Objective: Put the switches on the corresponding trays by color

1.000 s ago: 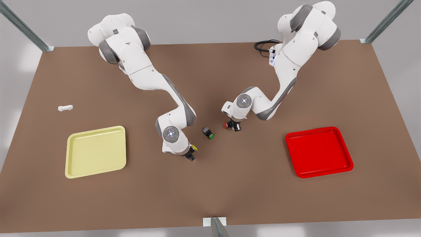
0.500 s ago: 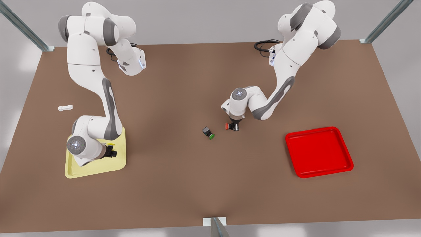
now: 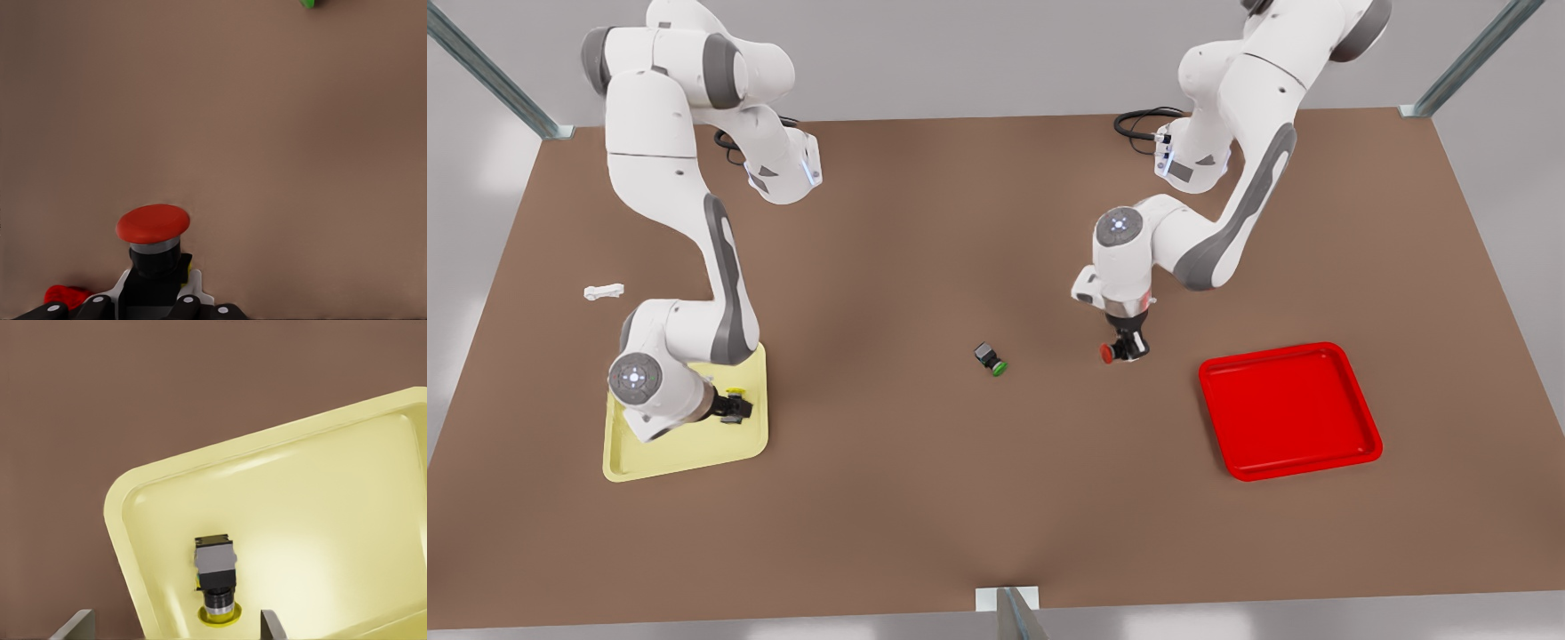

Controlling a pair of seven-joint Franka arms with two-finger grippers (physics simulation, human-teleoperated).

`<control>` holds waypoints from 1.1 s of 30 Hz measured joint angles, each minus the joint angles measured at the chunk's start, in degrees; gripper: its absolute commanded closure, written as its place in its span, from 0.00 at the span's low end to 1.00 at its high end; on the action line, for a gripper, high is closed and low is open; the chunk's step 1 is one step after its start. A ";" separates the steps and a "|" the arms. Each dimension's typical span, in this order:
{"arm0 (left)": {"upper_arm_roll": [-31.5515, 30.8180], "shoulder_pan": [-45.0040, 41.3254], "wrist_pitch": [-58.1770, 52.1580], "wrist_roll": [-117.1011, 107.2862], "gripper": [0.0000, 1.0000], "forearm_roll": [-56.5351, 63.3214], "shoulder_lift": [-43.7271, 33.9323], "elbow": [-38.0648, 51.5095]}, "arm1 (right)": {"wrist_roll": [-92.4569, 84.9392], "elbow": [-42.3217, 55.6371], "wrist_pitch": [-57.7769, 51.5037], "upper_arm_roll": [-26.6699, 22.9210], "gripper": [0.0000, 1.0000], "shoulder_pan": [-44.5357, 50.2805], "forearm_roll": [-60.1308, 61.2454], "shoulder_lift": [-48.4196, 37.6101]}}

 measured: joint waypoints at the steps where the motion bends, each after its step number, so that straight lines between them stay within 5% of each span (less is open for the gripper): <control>1: -3.85 6.11 -2.13 0.19 0.65 -1.55 -0.51 -0.01 | 0.12 0.85 0.09 -0.05 0.00 2.37 0.05 0.37; 4: -14.92 25.80 -9.18 0.88 0.65 -5.98 -1.72 -0.17 | 0.06 3.04 0.19 -0.05 0.00 9.59 0.09 2.93; 9: -15.54 41.29 -10.70 2.11 0.63 -10.01 -1.47 1.44 | -0.42 3.80 0.19 -0.05 0.00 10.95 0.18 4.07; 11: -13.94 41.40 -10.33 2.14 0.64 -9.58 1.83 5.93 | -1.17 8.03 -2.65 -0.25 0.00 10.60 -0.21 2.96; 13: -13.75 39.67 -10.17 1.26 0.64 -7.85 6.55 8.87 | -20.09 30.91 -33.85 -0.32 0.00 1.47 -2.50 -1.46; 16: -10.40 35.08 -9.59 0.96 0.63 -5.44 9.32 9.93 | -21.75 34.76 -37.16 -0.21 0.00 -0.32 -2.51 -3.22; 17: -10.36 34.65 -9.58 0.61 0.00 -5.07 9.43 9.92 | -21.67 34.68 -37.16 -0.27 0.00 -0.04 -2.54 -4.02; 29: -10.32 34.52 -10.61 0.97 0.00 -14.57 9.03 9.93 | -21.76 34.15 -37.69 -0.31 0.00 -0.11 -2.90 -5.28; 33: -11.24 33.21 -16.31 0.84 0.00 -15.22 2.18 12.36 | -21.23 30.43 -36.47 0.46 0.00 -1.77 -6.29 -14.13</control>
